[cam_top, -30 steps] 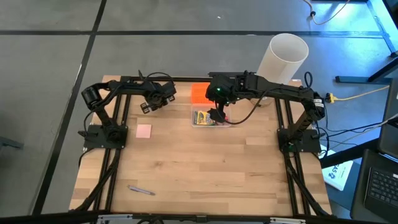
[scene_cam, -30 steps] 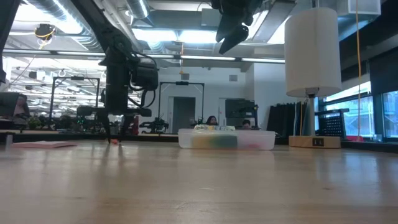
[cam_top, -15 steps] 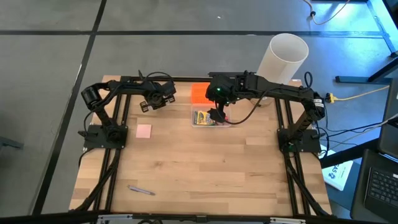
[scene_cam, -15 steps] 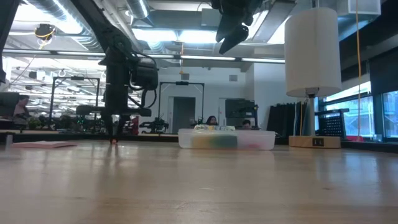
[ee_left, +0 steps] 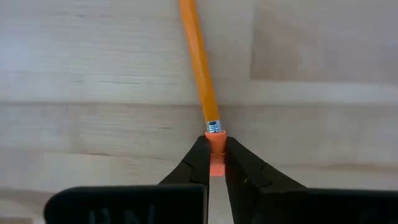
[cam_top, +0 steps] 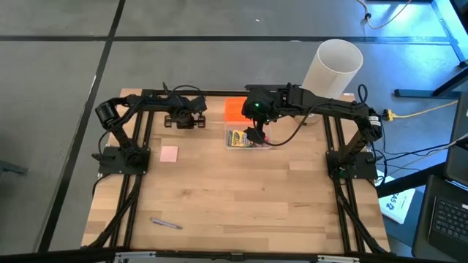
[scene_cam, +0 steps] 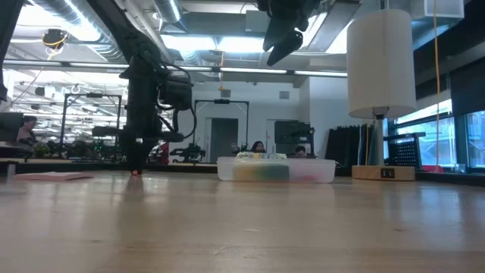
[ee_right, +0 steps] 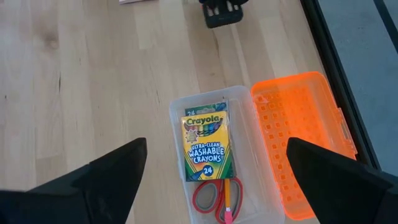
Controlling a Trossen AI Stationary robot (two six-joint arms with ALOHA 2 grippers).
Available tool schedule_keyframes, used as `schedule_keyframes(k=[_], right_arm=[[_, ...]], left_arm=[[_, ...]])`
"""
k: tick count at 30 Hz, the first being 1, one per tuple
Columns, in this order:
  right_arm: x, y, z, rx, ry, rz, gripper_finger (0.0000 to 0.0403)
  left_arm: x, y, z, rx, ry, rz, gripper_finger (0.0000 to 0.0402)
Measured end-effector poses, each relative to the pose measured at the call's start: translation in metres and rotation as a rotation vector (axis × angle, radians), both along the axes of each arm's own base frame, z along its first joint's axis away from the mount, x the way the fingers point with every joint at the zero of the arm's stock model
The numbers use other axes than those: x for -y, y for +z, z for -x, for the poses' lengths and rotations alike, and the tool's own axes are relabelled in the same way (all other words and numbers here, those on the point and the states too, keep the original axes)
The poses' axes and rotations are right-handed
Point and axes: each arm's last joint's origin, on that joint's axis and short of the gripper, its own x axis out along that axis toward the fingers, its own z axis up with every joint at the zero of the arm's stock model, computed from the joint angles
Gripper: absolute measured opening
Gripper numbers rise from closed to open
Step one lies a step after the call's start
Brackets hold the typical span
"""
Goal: Pack school essentials
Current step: Put the orange pencil into the orange supply box
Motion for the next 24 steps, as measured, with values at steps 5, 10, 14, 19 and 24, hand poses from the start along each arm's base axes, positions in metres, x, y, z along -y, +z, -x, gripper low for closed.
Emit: schedule_keyframes(k=[5,10,14,19,24], right_arm=[[0.0000,0.0000,0.0000,0.000,0.000,0.000,0.0385],[-0.0001,0.0000,0.0000,0.000,0.000,0.000,0.0385],[0.0000,0.0000,0.0000,0.000,0.000,0.000,0.0385],[0.0000,0.0000,0.0000,0.000,0.000,0.000,0.0385],[0.0000,0.0000,0.0000,0.000,0.000,0.000,0.0385]], left_arm=[[0.0043,-0.0001,-0.0010,-0.020,-0.068,0.014,0.0024],[0.0051,-0.0003,-0.0012,-0.032,-0.145,0.019,0.0022],[0.0055,-0.0006,-0.0007,-0.044,-0.191,0.023,0.0015],[0.0081,-0.0008,0.0012,-0.073,-0.255,0.050,0.0013],[0.0092,-0.0009,0.0019,-0.067,-0.281,0.080,0.0013]])
